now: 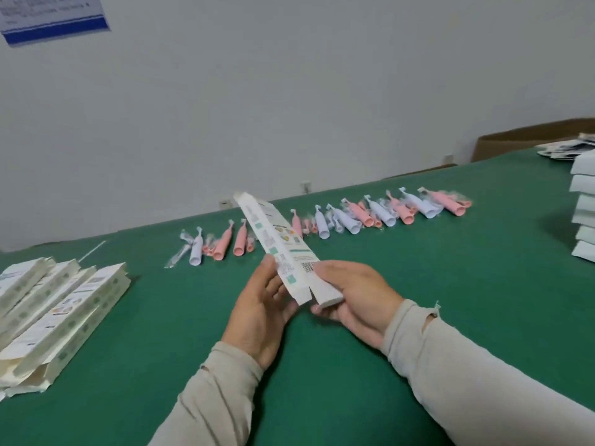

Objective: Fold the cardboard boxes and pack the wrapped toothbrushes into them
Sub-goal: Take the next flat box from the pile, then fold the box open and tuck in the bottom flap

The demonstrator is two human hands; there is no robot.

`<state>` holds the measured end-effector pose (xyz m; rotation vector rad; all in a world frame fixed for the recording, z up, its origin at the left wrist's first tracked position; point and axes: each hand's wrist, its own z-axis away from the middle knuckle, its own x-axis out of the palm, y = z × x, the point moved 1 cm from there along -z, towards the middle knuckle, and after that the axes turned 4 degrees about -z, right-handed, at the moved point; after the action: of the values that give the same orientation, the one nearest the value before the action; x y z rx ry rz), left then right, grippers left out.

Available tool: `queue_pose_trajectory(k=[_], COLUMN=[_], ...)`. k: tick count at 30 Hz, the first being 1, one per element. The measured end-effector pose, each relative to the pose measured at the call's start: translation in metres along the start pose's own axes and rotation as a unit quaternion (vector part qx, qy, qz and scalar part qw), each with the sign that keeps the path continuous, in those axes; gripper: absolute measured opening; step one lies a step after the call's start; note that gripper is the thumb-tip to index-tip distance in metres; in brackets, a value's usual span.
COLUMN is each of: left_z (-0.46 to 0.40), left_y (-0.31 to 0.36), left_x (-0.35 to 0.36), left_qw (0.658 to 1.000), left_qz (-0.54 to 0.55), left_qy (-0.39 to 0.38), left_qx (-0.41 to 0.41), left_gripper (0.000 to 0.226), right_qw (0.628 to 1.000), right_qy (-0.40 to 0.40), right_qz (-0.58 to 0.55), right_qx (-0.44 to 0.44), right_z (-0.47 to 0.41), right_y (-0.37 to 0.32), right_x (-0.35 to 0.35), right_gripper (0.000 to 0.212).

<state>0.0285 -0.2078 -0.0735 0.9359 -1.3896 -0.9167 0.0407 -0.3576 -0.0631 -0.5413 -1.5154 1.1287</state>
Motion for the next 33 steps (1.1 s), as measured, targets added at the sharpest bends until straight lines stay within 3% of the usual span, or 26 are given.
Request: queue_pose_trajectory(k=[3, 6, 12, 16, 19, 22, 25, 29, 33], left_z=[0.002, 0.004, -0.004, -0.003, 0.003, 0.009, 0.012, 0.005, 0.0], left_y=[0.007, 0.011, 0.006, 0.004, 0.005, 0.009, 0.012, 0.011, 0.012], left_x=[-0.005, -0.008, -0.014, -0.019, -0.015, -0.016, -0.014, -0.014, -0.022], left_qw=[0.992, 0.987, 0.987, 0.987, 0.991, 0.985, 0.977, 0.968, 0.953], left_qz=[0.1, 0.151, 0.136, 0.073, 0.103, 0.169, 0.21, 0.241, 0.271], left_qy=[-0.065, -0.062, 0.071, 0.14, 0.088, -0.003, -0.018, 0.072, 0.131], left_qx=[-0.035, -0.004, 0.053, 0.03, 0.001, -0.014, -0.02, -0.02, -0.005], left_gripper=[0.064, 0.04, 0.023, 0.038, 0.03, 0.032, 0.033, 0.035, 0.042], right_qw=[0.996, 0.994, 0.983, 0.953, 0.961, 0.99, 0.99, 0.934, 0.89], right_qy=[-0.08, -0.066, 0.046, 0.02, -0.004, -0.042, -0.049, 0.012, 0.023], right_qz=[0.011, 0.071, 0.179, 0.287, 0.262, 0.135, 0.13, 0.331, 0.408], right_qx=[0.037, 0.051, -0.023, -0.092, -0.084, -0.007, -0.003, -0.131, -0.203], right_z=[0.008, 0.011, 0.002, 0.005, 0.008, 0.013, 0.016, 0.015, 0.016], right_y=[0.0, 0.012, 0.017, 0.015, 0.023, 0.025, 0.024, 0.032, 0.038], right_x=[0.014, 0.023, 0.019, 0.017, 0.023, 0.03, 0.03, 0.032, 0.036], right_gripper=[0.029, 0.028, 0.038, 0.023, 0.013, 0.013, 0.018, 0.019, 0.032])
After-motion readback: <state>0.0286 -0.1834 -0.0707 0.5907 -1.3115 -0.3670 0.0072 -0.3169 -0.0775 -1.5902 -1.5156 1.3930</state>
